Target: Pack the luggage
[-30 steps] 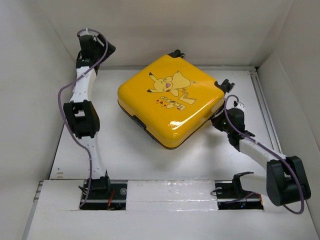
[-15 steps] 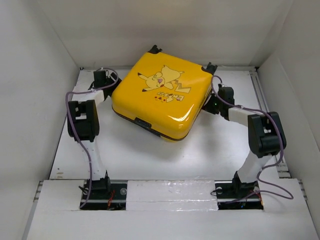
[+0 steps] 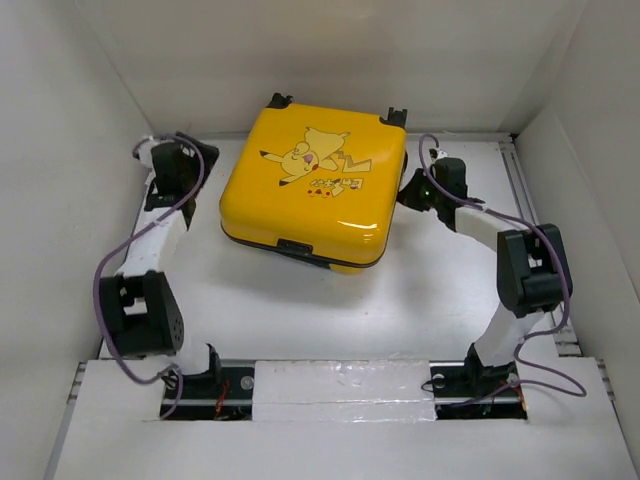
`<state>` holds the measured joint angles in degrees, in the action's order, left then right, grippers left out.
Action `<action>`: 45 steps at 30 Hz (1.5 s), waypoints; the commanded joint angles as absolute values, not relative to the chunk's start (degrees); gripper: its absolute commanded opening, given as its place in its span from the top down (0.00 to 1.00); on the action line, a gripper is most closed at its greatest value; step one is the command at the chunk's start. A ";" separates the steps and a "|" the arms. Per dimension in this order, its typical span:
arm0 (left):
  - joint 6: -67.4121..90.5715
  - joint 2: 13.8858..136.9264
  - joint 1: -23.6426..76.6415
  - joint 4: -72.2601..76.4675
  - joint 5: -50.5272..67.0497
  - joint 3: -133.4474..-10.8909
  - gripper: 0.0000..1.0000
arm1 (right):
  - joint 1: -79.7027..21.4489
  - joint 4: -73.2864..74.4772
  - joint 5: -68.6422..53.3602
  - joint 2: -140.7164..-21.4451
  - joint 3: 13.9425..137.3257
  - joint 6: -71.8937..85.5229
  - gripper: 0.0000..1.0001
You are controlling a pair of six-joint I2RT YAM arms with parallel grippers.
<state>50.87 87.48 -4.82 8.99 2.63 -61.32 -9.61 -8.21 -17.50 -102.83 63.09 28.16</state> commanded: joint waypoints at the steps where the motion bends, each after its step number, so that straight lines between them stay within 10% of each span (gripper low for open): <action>1: 47.65 77.36 -4.13 6.61 -8.25 -71.70 0.20 | -11.95 -15.64 -21.89 -95.90 61.27 29.97 0.99; 7: 37.10 68.83 14.43 7.91 -8.61 -75.41 0.72 | -11.95 -16.51 -19.61 -89.31 54.06 30.50 0.91; 16: 30.94 56.97 55.60 17.31 -20.01 -48.98 0.98 | -11.43 -27.41 -24.43 -73.49 32.36 29.97 0.97; 21: 43.03 47.73 74.50 9.08 -35.49 -33.70 1.00 | -11.95 -28.65 -23.38 -63.91 24.18 28.65 0.97; 27: 66.45 47.11 74.53 2.35 -44.11 -20.67 0.95 | -11.95 -36.19 -26.36 -64.15 18.64 25.85 0.85; 45: 46.23 59.68 52.29 25.49 -34.80 -24.43 0.91 | -18.98 -42.89 -30.41 -72.23 22.41 9.51 0.54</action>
